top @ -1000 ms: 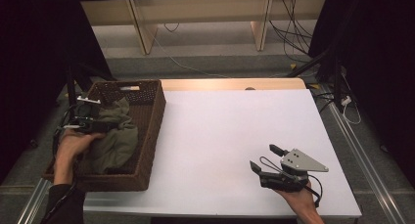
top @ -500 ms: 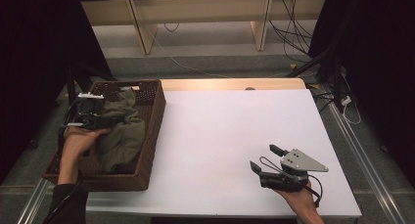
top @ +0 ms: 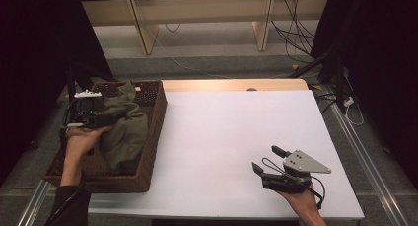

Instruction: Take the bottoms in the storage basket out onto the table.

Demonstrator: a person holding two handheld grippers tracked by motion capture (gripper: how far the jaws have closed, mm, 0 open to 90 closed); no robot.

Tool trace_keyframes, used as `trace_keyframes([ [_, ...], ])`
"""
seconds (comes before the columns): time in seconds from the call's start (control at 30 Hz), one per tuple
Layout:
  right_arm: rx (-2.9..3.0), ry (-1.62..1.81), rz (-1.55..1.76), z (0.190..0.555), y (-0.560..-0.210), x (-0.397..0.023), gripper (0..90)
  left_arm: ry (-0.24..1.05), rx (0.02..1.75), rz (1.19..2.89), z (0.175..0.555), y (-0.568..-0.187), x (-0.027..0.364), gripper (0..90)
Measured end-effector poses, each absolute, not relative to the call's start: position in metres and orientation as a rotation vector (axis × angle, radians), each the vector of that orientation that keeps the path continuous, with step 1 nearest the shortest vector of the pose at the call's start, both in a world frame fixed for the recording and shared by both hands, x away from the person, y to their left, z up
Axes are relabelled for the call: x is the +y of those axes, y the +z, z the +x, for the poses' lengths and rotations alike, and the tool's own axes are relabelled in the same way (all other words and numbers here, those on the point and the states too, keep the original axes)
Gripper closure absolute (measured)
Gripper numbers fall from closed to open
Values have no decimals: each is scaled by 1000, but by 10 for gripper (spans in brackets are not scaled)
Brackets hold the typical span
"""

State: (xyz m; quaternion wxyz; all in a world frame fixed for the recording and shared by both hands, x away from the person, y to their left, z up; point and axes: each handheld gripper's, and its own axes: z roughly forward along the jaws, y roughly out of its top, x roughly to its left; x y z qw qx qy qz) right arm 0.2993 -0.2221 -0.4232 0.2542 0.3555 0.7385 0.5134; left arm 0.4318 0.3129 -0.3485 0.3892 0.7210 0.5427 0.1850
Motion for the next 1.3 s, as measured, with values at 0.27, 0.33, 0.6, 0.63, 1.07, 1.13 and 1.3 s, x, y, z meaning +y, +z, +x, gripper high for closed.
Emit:
trace_keyframes([
  [0.27,2010,1392,973,300,-424,-222,182,478,1340,1815,428,-341,309,646],
  [0.33,2011,1389,973,300,-424,-223,183,476,1332,1805,427,-339,308,646],
  [0.6,2008,1394,974,300,-424,-223,183,477,1299,1798,423,-332,304,647],
  [0.63,2008,1396,975,300,-424,-223,183,473,1293,1793,423,-331,303,647],
  [1.07,2011,1394,978,300,-424,-223,183,441,1212,1772,418,-318,292,648],
  [1.13,2010,1394,977,300,-424,-223,183,422,1190,1767,418,-316,288,648],
  [1.3,2008,1392,981,301,-424,-224,183,405,1142,1767,416,-310,277,648],
])
